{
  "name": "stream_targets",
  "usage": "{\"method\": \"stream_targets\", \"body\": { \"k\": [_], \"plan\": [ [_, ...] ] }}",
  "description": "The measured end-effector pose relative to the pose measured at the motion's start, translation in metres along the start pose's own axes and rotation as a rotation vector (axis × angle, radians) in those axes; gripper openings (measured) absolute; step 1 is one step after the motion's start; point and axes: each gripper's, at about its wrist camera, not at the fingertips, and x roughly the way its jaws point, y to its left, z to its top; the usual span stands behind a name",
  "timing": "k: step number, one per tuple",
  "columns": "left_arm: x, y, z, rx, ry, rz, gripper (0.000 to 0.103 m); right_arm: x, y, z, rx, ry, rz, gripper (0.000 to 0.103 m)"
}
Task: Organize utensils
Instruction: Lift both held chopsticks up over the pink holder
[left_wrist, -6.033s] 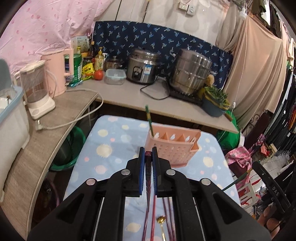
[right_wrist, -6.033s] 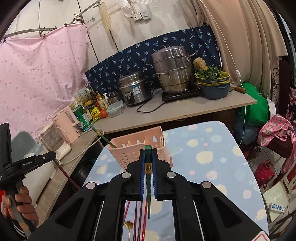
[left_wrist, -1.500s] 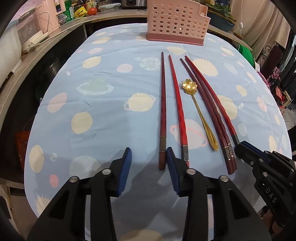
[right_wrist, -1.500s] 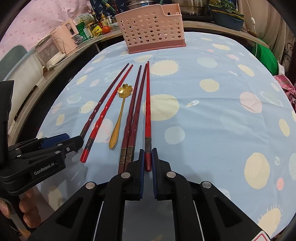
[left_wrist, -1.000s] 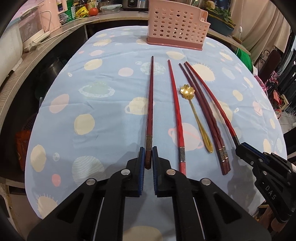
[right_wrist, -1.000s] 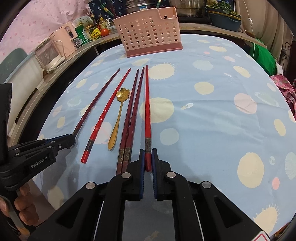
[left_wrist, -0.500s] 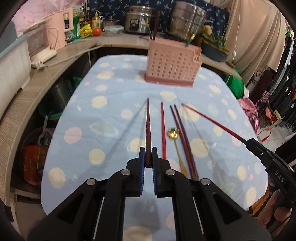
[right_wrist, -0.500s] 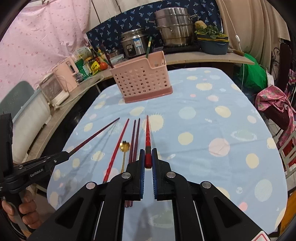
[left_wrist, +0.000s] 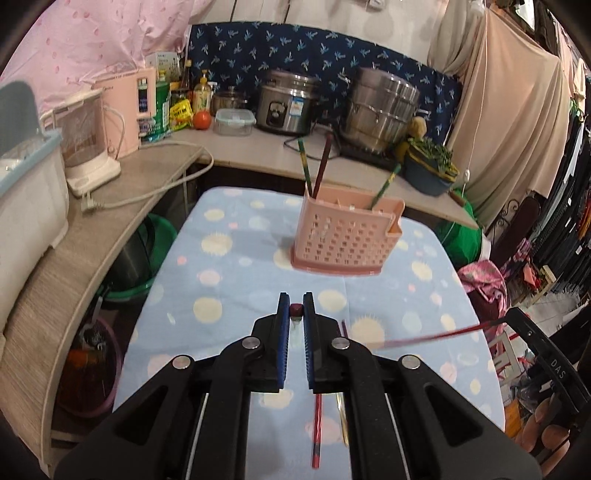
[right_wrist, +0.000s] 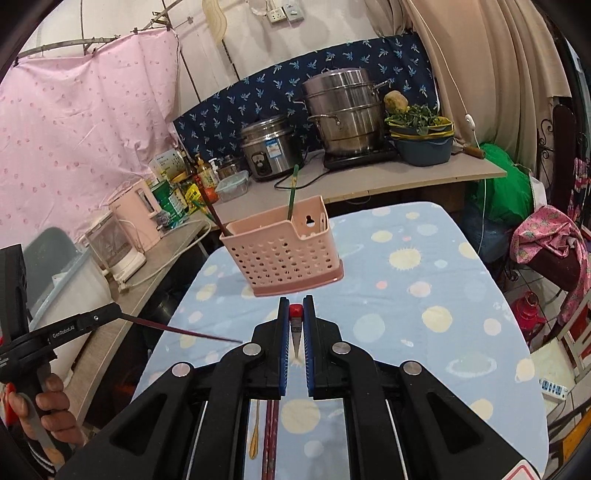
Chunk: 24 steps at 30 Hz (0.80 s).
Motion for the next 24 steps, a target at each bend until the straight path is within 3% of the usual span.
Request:
{"method": "stream_targets", "body": {
  "k": [12, 19, 24],
  "plan": [
    [-0.008, -0.024, 0.087, 0.024, -0.139, -0.042, 0.007, 0.013, 0.0, 0.073, 0.037, -0.11, 0.051, 0.007],
    [-0.012, -0.047, 0.148, 0.034, -0.258, -0.058, 0.007, 0.026, 0.006, 0.135, 0.062, -0.232, 0.073, 0.007],
    [0.001, -0.052, 0.186, 0.03, -0.314, -0.058, 0.007, 0.052, 0.008, 0.172, 0.083, -0.271, 0.064, 0.007]
  ]
}}
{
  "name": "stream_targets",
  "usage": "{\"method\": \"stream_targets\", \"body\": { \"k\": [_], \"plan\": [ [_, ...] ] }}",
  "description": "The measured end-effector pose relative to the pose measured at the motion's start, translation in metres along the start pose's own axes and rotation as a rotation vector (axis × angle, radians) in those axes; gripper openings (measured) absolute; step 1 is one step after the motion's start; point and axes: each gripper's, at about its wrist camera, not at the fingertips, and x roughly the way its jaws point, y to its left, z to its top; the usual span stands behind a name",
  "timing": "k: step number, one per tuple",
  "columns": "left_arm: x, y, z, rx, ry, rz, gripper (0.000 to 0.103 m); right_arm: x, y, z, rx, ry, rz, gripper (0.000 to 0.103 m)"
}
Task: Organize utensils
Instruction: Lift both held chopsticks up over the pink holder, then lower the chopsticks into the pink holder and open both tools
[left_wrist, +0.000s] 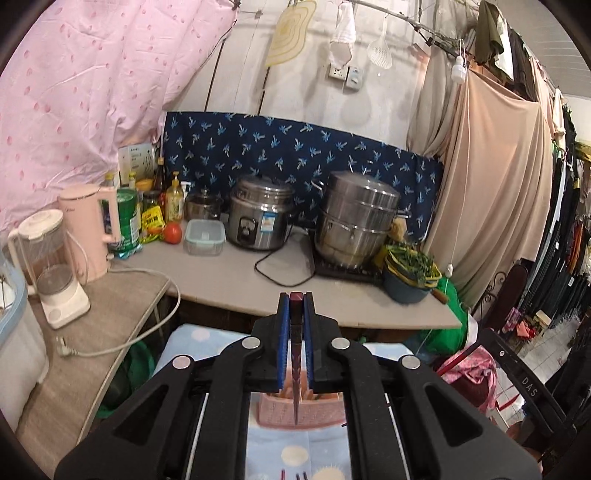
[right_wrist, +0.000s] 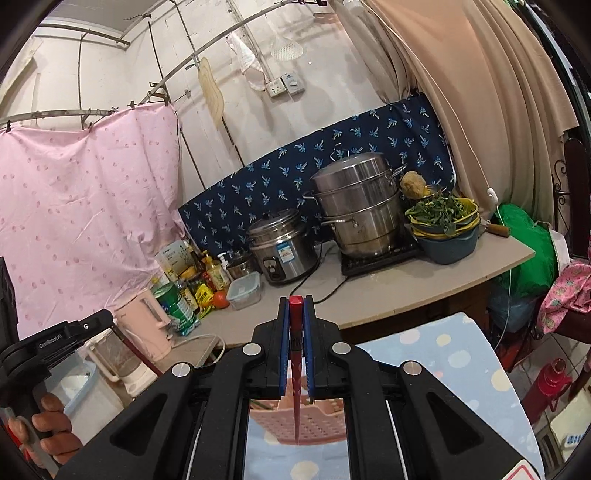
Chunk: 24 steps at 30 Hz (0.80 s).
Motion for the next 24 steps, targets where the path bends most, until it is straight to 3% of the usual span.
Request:
{"method": "stream_targets", "body": {
  "k": [10, 20, 24],
  "plan": [
    [0.054, -0.002, 0.013, 0.032, -0.01, 0.056, 0.007, 0.063, 0.006, 0.014, 0.001, 0.004, -0.021, 0.007],
    [0.081, 0.008, 0.0, 0.021, 0.042, 0.053, 0.007, 0.068, 0.014, 0.025, 0.006, -0.026, 0.01, 0.007],
    [0.087, 0.009, -0.006, 0.019, 0.057, 0.052, 0.007, 0.08, 0.013, 0.015, -0.002, 0.004, 0.001, 0.007]
  ]
}}
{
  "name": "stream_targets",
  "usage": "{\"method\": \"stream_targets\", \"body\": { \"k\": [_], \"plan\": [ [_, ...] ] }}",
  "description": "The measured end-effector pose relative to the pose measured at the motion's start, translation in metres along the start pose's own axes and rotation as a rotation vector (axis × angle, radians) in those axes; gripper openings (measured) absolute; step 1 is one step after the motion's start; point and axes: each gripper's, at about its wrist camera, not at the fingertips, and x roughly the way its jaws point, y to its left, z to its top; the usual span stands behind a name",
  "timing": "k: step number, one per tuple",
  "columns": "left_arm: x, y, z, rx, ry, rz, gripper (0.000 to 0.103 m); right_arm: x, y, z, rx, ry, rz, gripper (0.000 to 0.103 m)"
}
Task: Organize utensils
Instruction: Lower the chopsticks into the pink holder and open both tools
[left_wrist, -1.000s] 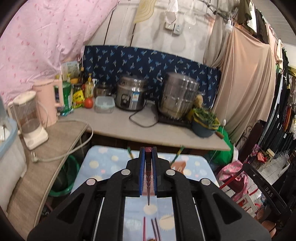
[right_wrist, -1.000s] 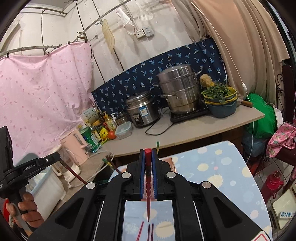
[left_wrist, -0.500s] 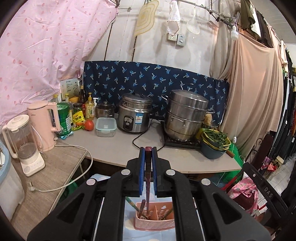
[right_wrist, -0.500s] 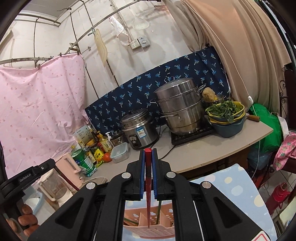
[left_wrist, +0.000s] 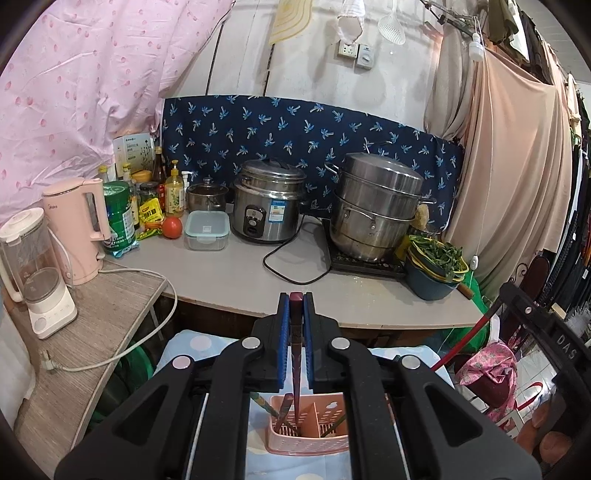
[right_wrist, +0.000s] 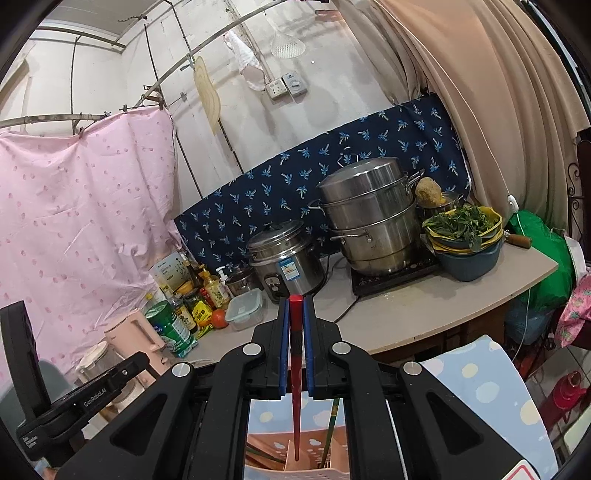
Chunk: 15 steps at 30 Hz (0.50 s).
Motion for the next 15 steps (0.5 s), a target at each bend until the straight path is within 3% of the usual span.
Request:
{"method": "stream_targets", "body": {
  "k": [9, 15],
  "plan": [
    [0.014, 0.005, -0.013, -0.012, 0.046, -0.002, 0.007, 0.034, -0.007, -0.047, -0.02, 0.128, -0.033, 0.007],
    [0.015, 0.004, -0.019, -0.014, 0.053, -0.003, 0.008, 0.04, -0.011, -0.059, -0.018, 0.155, -0.049, 0.009]
  ]
}}
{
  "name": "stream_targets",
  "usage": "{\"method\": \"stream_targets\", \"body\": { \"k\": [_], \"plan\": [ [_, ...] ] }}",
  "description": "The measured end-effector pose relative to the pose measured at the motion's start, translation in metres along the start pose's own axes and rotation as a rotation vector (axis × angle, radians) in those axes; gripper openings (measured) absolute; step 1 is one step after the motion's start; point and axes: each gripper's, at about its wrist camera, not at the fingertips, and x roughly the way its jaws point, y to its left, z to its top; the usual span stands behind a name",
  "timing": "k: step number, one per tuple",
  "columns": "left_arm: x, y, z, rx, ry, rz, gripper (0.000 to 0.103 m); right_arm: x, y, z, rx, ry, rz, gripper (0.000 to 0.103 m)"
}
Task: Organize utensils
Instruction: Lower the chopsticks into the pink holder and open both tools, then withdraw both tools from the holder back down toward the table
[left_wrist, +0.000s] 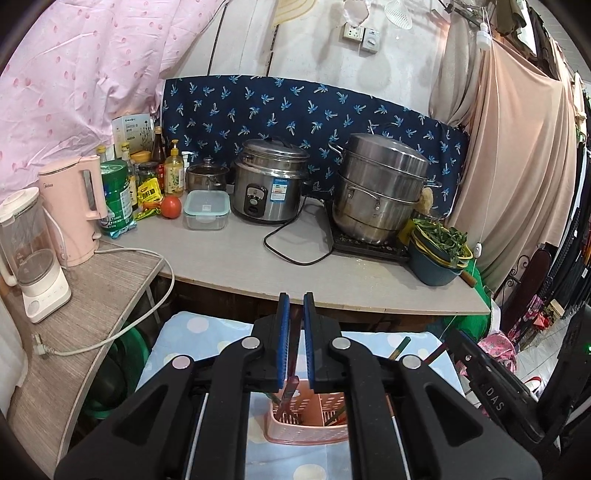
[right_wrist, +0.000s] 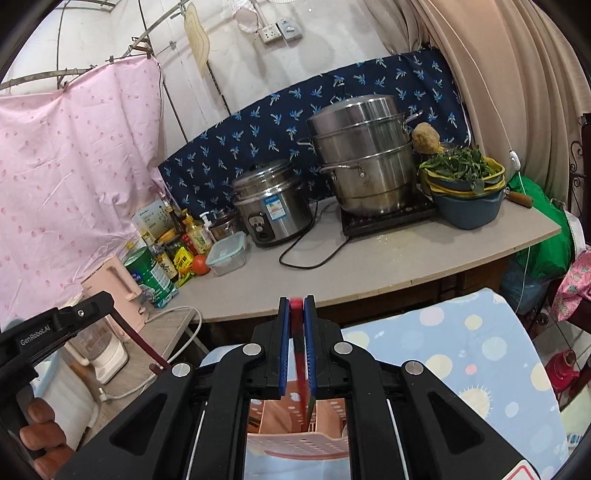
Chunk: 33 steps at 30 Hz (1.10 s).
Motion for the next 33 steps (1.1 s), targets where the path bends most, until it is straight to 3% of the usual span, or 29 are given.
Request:
{"method": "stream_targets", "body": {
  "k": [3, 5, 6, 19, 33],
  "plan": [
    [-0.003, -0.001, -0.001, 0.003, -0.005, 0.004, 0.017, -0.001, 0.0, -0.001, -0.002, -0.001, -0.008, 0.012],
    [-0.005, -0.001, -0.001, -0.003, -0.014, 0.013, 0.04, -0.004, -0.001, -0.002, 0.003, 0.0, -0.01, 0.018],
    [-0.007, -0.001, -0.002, -0.003, -0.023, 0.02, 0.041, -0.005, -0.002, -0.003, 0.004, -0.003, -0.013, 0.021],
    [-0.026, -0.002, -0.015, 0.011, -0.011, 0.032, 0.041, -0.033, 0.002, -0.021, -0.022, 0.016, -0.01, 0.023],
    [-0.067, 0.007, -0.081, 0.024, 0.071, 0.058, 0.041, -0.092, -0.004, -0.097, -0.039, 0.122, 0.001, 0.023]
  ]
}}
